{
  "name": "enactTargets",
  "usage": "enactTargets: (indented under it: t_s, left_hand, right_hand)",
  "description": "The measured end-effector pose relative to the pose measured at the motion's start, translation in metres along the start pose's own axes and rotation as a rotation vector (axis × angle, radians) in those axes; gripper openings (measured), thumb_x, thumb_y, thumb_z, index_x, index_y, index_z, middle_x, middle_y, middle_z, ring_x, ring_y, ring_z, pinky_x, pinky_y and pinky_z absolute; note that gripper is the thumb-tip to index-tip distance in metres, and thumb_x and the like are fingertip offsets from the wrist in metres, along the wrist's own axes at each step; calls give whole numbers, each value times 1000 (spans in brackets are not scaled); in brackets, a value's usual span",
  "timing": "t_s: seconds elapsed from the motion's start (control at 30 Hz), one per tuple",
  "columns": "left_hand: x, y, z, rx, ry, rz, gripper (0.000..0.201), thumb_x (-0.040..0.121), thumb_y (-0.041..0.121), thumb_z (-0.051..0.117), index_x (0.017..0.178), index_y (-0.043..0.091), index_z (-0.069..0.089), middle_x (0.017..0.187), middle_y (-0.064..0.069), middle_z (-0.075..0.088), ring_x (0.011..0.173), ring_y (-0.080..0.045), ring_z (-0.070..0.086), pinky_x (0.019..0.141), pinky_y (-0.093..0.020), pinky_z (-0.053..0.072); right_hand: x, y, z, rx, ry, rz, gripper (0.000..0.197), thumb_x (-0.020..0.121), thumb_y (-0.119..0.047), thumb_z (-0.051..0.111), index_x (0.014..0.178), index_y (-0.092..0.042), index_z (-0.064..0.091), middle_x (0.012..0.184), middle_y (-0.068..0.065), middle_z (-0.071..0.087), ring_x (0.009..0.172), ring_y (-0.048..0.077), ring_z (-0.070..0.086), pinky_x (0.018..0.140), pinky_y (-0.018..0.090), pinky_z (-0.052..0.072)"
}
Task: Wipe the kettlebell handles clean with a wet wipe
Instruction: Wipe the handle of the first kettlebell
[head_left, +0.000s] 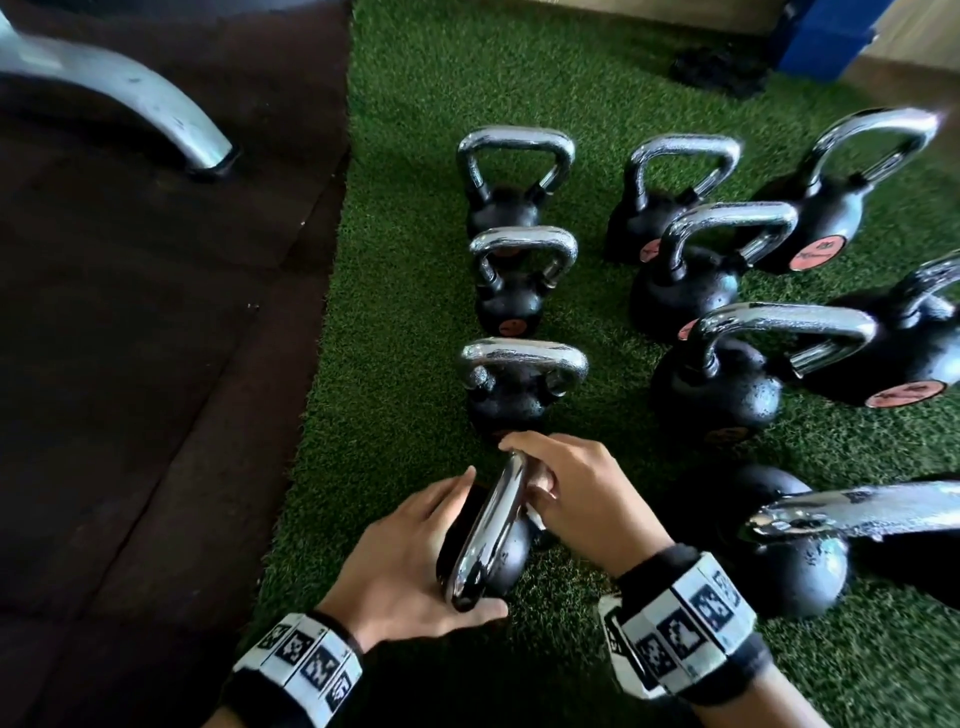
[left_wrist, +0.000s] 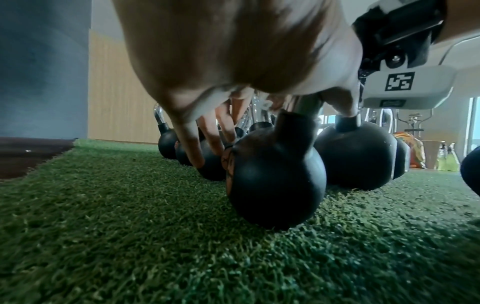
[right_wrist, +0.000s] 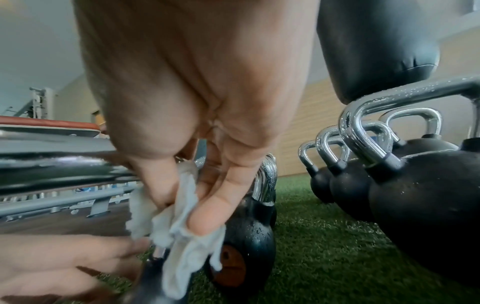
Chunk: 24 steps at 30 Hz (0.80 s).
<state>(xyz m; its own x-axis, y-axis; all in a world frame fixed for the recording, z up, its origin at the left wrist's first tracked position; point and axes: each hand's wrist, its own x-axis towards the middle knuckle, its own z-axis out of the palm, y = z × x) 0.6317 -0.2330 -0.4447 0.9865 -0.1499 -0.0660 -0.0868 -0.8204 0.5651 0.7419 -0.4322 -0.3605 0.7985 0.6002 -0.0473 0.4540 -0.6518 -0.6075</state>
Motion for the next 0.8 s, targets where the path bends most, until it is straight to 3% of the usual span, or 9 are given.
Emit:
enactTargets:
  t_s: [0.13, 0.23, 0.33, 0.4, 0.57, 0.67, 0.73, 0.8]
  left_hand:
    - [-1, -7, -11, 20, 34, 12, 115, 65, 92, 59, 159, 37, 23, 153, 25, 35, 134, 3, 47, 100, -29, 55]
    - [2, -20, -26, -93, 94, 3, 87, 71, 80, 70, 146, 44, 45, 133, 32, 50, 117, 10, 56, 94, -22, 54]
    - [14, -23, -37, -258, 73, 71, 41, 77, 52, 84, 115, 41, 71, 106, 27, 68, 96, 3, 68, 84, -25, 57]
    - [20, -21, -39, -282, 43, 78, 23, 77, 43, 86, 97, 40, 74, 94, 23, 72, 86, -1, 70, 75, -27, 57]
    - [22, -28, -44, -323, -52, 20, 25, 75, 43, 86, 97, 45, 73, 95, 19, 72, 89, -5, 70, 78, -24, 55]
    - [28, -39, -50, -323, -153, 20, 36, 79, 26, 84, 110, 41, 73, 107, 23, 71, 103, 0, 69, 90, -18, 52]
    - [36, -49, -50, -315, -139, -1, 45, 82, 10, 79, 115, 40, 73, 110, 24, 72, 106, 4, 67, 94, -19, 53]
    - [50, -55, -50, -313, -89, -89, 52, 86, 4, 75, 115, 46, 68, 111, 24, 71, 105, 8, 66, 94, -23, 55]
  right_hand:
    - [-13, 1, -10, -45, 2, 60, 49, 80, -4, 65, 121, -30, 66, 90, -6, 63, 79, 13, 61, 75, 29, 53]
    - [-33, 5, -15, -73, 11, 111, 40, 81, -8, 66, 115, -29, 67, 85, -13, 61, 74, 7, 59, 65, 13, 45]
    - [-54, 5, -13, -80, 2, 147, 36, 80, -11, 67, 113, -26, 69, 77, -19, 52, 66, -3, 51, 60, 8, 41]
    - [-60, 5, -11, -100, -2, 164, 39, 80, -12, 66, 118, -23, 69, 81, -19, 54, 68, -4, 50, 60, 7, 38]
    - [-56, 4, -22, -60, -61, 181, 39, 80, -14, 68, 115, -30, 70, 90, -21, 64, 81, 1, 62, 69, 8, 46]
    - [-48, 6, -46, 18, -71, 192, 42, 80, -17, 76, 113, -43, 70, 84, -25, 67, 82, -7, 63, 67, 8, 47]
    - [-36, 6, -60, 45, 15, 177, 42, 79, -13, 77, 100, -49, 73, 85, -20, 67, 81, -2, 64, 68, 13, 49]
    - [-19, 4, -70, 110, 137, 207, 41, 78, -8, 74, 90, -47, 76, 87, -14, 67, 79, 2, 65, 70, 17, 51]
